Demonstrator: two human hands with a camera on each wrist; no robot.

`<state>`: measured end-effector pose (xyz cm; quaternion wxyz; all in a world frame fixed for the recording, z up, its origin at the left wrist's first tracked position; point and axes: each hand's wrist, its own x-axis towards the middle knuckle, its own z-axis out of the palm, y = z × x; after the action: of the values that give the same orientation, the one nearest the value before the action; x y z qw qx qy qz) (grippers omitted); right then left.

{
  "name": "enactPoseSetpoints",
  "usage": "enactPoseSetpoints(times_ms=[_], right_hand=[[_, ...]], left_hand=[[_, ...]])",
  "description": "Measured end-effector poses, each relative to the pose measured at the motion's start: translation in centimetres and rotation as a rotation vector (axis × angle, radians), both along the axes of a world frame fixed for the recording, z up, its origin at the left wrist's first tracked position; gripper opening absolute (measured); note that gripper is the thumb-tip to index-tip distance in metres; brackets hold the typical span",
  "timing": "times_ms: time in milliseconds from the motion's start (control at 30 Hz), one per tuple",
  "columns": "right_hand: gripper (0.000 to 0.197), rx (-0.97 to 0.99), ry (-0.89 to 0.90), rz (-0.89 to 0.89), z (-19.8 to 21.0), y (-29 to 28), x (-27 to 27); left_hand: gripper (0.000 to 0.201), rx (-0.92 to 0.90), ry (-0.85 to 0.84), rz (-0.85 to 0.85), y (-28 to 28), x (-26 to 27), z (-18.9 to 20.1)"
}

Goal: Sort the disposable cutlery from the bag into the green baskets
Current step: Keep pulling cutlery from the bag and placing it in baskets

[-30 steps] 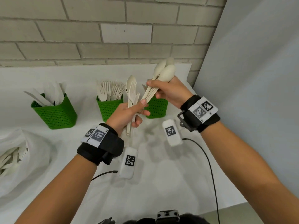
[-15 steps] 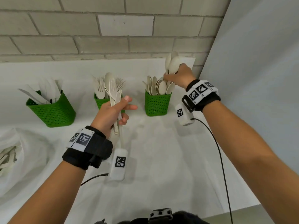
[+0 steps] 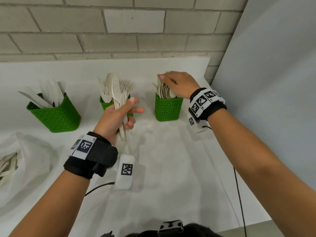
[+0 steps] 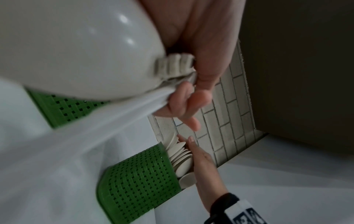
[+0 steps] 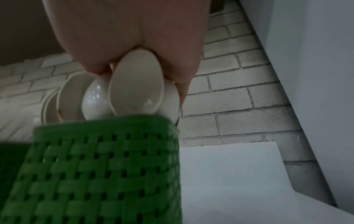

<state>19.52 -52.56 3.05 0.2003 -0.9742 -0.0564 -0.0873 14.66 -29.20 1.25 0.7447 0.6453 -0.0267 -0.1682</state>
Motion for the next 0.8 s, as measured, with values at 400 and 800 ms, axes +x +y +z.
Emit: enactPoseSetpoints(times_ms=[400, 800], right_hand=[[0.033, 0.217, -0.257, 0.199, 2.8, 6.7, -3.2], [0.015, 0.880, 0.369, 0.261, 1.3, 20.0, -7.1]], left_hand=[[0.027, -0.284, 0.119, -0.142, 1.7, -0.5, 0.9], [0.049, -0.646, 0.191, 0.276, 9.1, 1.1, 1.8]])
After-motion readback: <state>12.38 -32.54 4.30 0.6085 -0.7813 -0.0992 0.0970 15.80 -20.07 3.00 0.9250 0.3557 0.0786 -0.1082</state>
